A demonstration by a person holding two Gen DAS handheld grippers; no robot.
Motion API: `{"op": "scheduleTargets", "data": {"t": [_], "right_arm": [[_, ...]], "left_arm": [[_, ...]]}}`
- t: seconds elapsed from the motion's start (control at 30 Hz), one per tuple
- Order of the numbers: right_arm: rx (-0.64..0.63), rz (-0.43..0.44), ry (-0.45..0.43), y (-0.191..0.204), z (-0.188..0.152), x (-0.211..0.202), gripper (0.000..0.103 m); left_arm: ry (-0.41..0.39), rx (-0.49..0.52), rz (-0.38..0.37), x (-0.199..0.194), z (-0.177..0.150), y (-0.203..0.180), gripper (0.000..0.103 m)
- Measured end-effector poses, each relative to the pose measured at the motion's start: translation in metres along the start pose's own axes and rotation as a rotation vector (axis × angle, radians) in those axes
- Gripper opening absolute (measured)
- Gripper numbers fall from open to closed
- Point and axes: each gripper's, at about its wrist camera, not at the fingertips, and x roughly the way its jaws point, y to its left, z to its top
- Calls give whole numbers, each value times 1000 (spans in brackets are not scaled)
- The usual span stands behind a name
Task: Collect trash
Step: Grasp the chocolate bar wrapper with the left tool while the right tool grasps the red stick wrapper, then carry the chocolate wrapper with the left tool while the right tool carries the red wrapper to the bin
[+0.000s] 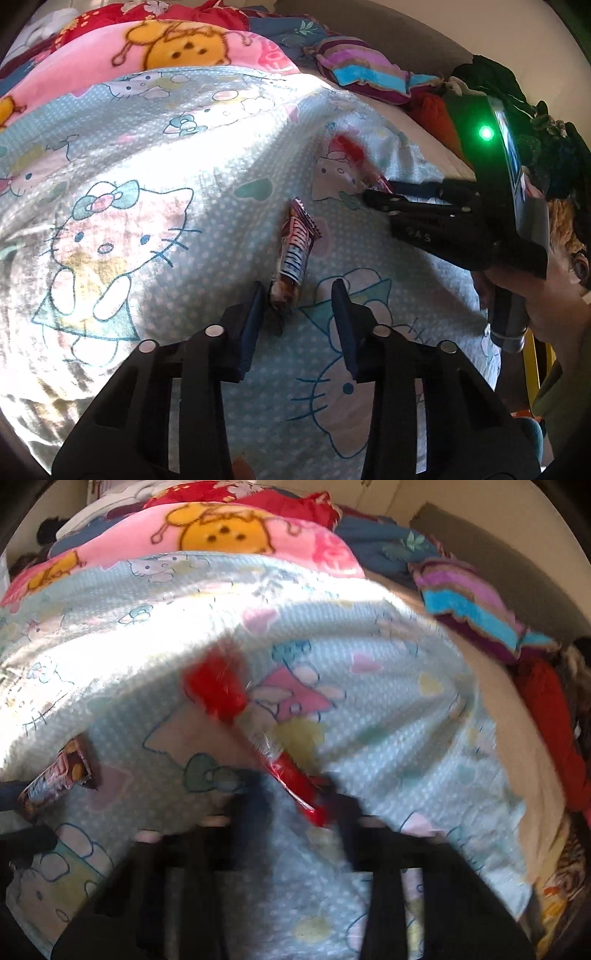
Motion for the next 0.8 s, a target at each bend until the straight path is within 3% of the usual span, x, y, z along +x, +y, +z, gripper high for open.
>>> {"op": "scheduleTargets", "data": {"t": [0.13,0.37,0.8], "right_arm": [[138,68,-49,-15,-18,-14,9],[399,191,-144,-42,-61,-62,7],[555,130,-228,-64,-141,-148,7]], "left_arm": [[-2,-6,7,1,-1,2,12],[-43,15,-12,-12,1,-7,11],[-106,125,-122,-42,6,-76,11]]}}
